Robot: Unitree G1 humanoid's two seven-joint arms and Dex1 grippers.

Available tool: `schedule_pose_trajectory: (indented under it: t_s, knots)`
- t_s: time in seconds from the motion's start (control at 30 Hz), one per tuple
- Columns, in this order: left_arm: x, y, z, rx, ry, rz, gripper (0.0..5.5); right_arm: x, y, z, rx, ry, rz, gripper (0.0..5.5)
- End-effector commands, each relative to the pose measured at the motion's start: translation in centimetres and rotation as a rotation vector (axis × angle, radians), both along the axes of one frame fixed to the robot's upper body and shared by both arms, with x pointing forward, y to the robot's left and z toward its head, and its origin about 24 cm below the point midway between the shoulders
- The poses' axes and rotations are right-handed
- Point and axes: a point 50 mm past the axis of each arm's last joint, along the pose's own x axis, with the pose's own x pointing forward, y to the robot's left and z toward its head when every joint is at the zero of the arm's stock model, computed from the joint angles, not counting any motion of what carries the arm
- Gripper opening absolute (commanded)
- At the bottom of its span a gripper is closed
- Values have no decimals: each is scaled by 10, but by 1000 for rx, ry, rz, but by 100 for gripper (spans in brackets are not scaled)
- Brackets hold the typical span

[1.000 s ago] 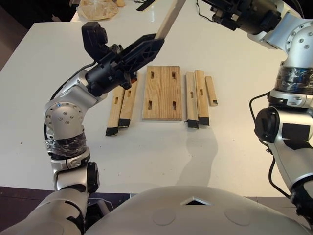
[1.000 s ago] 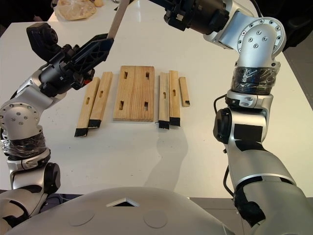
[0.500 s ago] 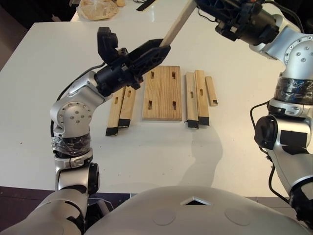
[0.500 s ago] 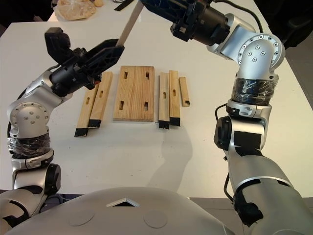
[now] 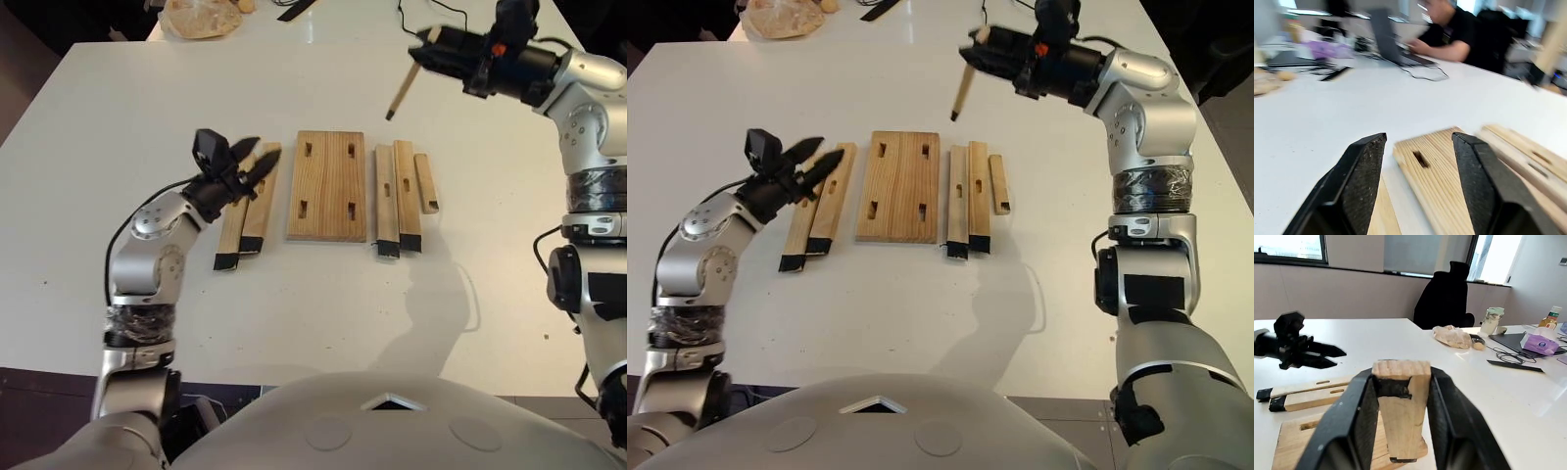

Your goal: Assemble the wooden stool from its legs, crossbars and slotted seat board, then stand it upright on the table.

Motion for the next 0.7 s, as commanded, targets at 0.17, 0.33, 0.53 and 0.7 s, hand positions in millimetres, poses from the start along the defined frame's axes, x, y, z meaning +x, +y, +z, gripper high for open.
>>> schedule_pose_trajectory:
  t_s: [0.17,0.33,0.53,0.7]
  knots:
    - [60,-76,63,-587,-64,403,247,0,-7,-29,-226,31,209,129]
    - [61,-116,44,-360,-50,371,247,2,-8,-49,-286,76,247,129]
    - [50,-118,30,-303,-43,432,247,2,-13,-50,-265,81,271,129]
    - [45,-128,30,-238,-67,365,247,2,-14,-53,-240,88,274,129]
